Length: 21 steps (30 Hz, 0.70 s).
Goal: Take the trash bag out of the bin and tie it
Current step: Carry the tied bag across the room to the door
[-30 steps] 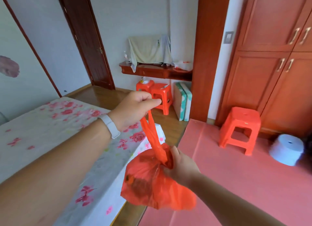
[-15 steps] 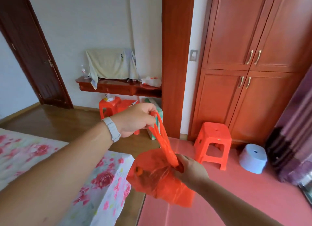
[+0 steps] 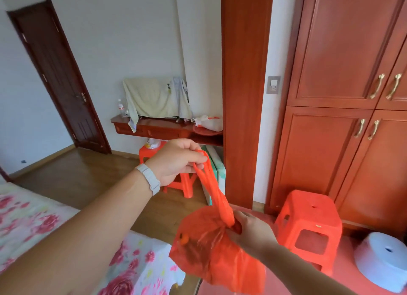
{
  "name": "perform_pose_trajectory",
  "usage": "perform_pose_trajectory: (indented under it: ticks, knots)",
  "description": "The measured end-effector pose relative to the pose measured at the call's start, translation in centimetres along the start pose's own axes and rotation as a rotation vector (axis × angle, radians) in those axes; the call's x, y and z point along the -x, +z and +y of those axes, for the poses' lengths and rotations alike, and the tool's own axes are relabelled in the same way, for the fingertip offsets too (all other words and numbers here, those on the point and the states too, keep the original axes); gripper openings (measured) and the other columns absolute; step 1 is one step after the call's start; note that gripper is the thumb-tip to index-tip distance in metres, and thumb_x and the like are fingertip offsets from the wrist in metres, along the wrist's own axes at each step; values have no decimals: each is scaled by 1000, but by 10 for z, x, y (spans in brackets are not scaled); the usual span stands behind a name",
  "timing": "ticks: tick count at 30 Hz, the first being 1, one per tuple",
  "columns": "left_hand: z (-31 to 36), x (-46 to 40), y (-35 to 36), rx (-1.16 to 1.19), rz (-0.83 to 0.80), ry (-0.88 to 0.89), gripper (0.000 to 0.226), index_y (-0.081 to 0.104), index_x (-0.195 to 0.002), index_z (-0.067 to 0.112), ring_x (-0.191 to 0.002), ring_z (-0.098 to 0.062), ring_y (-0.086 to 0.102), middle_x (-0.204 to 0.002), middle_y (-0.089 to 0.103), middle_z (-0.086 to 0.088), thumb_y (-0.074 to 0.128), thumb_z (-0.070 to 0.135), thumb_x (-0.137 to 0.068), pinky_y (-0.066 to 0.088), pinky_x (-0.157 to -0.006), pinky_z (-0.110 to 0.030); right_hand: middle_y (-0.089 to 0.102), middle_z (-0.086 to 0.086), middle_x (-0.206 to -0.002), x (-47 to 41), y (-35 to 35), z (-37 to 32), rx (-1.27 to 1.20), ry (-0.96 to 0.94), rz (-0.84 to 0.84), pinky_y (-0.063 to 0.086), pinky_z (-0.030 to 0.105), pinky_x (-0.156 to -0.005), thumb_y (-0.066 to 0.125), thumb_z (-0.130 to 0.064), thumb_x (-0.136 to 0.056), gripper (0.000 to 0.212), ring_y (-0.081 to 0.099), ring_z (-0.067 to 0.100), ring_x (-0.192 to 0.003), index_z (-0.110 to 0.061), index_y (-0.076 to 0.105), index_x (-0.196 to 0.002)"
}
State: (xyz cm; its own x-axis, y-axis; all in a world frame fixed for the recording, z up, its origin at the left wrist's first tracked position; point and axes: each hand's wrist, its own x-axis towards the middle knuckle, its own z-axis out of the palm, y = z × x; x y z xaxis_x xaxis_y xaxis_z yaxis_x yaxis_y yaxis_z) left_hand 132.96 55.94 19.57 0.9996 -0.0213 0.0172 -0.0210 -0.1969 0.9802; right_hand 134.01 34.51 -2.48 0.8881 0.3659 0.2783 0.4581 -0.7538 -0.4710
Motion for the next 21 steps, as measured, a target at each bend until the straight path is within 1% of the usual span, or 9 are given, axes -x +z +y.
perform_pose_trajectory:
  ticks: [3,6,8,10,13,15,17,19,21]
  knots:
    - [3,-42,-2,20,31,13,11,63,-79,9,-71,-20,70,-75,72,-9,73,6,-75,57,-64,-29,63,-16,-124,-49,-1,23,-12,-49,-15,53,32,-81,49,-57,-75,64,62,16,-106,-43,42,-137]
    - [0,-75,-8,59,85,-11,10,62,-77,12,-70,-19,70,-69,70,-4,71,8,-78,56,-62,-29,65,-12,-117,-92,1,38,-11,-60,-6,52,32,-75,52,-54,-76,60,64,17,-101,-42,44,-134]
    - [-2,-94,-16,79,99,-30,9,62,-77,14,-70,-18,70,-66,69,-1,69,9,-81,58,-67,-32,66,-13,-113,-116,4,42,-20,-53,14,52,31,-69,51,-53,-76,56,65,16,-97,-42,46,-130]
    - [-7,-118,-30,113,106,-24,5,63,-82,12,-69,-17,69,-66,69,-1,67,10,-82,58,-74,-34,67,-14,-112,-149,9,47,-16,-53,28,52,30,-65,52,-53,-77,54,66,15,-95,-42,46,-129]
    - [-19,-154,-55,198,132,4,8,63,-92,7,-66,-16,66,-68,67,-2,65,8,-84,57,-74,-34,67,-14,-112,-198,22,48,3,-54,43,51,30,-65,55,-53,-77,55,66,16,-96,-42,47,-130]
    - [-30,-179,-73,230,137,25,10,63,-95,5,-63,-14,63,-65,64,0,62,6,-86,54,-75,-34,67,-14,-109,-228,37,47,27,-68,27,51,31,-64,53,-54,-77,56,66,17,-95,-41,47,-131]
    - [-41,-207,-90,265,137,62,8,63,-88,8,-60,-13,57,-62,59,-1,57,4,-88,48,-73,-34,67,-13,-106,-258,53,44,54,-79,4,51,32,-64,51,-54,-76,57,65,18,-94,-41,47,-131]
    - [-51,-236,-108,283,125,94,14,62,-82,10,-59,-14,51,-60,54,-4,53,3,-90,43,-71,-33,66,-13,-105,-291,69,40,70,-63,-10,50,32,-65,50,-53,-75,58,64,17,-96,-40,46,-132]
    - [-57,-266,-128,293,106,126,16,61,-80,10,-59,-15,48,-59,49,-5,52,3,-90,43,-68,-30,65,-12,-109,-327,83,35,76,-36,-27,50,31,-69,50,-53,-76,58,63,16,-99,-41,46,-133]
